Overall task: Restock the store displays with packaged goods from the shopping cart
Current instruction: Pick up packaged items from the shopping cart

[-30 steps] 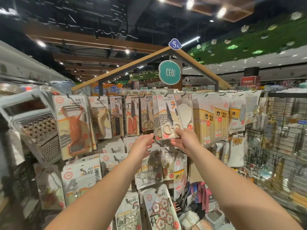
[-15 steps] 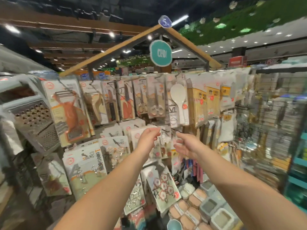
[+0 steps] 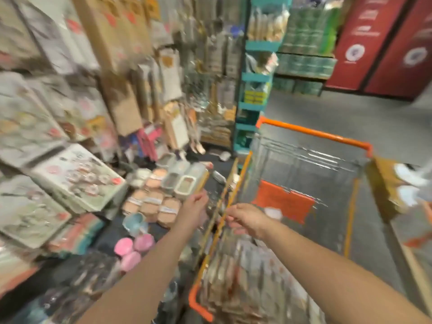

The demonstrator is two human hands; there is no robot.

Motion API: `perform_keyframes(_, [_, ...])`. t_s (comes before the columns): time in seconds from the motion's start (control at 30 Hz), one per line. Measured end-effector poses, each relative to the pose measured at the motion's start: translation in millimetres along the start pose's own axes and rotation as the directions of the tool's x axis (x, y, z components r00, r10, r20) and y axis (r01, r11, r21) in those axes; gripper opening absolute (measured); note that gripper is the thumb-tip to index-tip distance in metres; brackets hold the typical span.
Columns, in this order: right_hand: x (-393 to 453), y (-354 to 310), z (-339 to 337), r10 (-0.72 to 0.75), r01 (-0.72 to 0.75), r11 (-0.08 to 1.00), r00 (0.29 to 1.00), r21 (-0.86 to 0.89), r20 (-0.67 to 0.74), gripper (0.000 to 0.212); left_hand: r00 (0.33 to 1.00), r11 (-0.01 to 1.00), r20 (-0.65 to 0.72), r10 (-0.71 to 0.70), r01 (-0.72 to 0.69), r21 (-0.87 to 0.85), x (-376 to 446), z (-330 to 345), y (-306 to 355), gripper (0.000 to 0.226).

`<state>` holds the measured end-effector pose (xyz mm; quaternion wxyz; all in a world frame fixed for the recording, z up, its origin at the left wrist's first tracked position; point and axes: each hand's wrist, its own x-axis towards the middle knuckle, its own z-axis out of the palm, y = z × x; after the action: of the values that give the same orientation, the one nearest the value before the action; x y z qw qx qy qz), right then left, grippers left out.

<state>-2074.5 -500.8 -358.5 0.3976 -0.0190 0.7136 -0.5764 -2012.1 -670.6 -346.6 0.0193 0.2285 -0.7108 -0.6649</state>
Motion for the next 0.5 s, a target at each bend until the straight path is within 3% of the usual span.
perform_keyframes(0.07, [-15.3,36.7,-31.3,0.059,-0.055,0.996,0.996,0.068,-0.064,0.029,0.994,0.997,0.08,-0.074,0.074,0.01,0.0,38.0,-30.2,0.024])
perform_keyframes(0.13, [-33.7,75.0,-62.1,0.147,-0.135,0.988,0.972,0.074,-0.184,0.025,0.982,0.99,0.136,-0.132,0.125,0.059,-10.2,76.2,-52.1,0.014])
perform_keyframes(0.2, [-53.1,112.9,-86.2,0.232,-0.203,0.971,0.922,0.124,-0.309,0.02,0.97,0.984,0.178,-0.166,0.152,0.088,-22.3,106.8,-69.8,0.011])
perform_keyframes(0.3, [-73.2,156.4,-115.0,0.369,-0.323,0.929,0.847,0.18,-0.384,0.02,0.923,0.962,0.268,-0.274,0.263,0.078,-34.9,148.0,-95.0,0.012])
perform_keyframes(0.37, [-78.2,180.8,-124.4,0.435,-0.372,0.9,0.809,0.229,-0.395,0.021,0.883,0.936,0.312,-0.352,0.328,0.13,-45.5,163.7,-105.4,0.011])
perform_keyframes(0.47, [-77.5,204.9,-120.0,0.493,-0.418,0.866,0.808,0.275,-0.323,0.014,0.852,0.898,0.297,-0.431,0.375,0.229,-54.9,171.2,-129.7,0.049])
perform_keyframes(0.5, [-76.9,210.3,-115.0,0.497,-0.441,0.866,0.816,0.237,-0.297,0.016,0.849,0.885,0.28,-0.447,0.374,0.278,-60.1,171.4,-130.6,0.051])
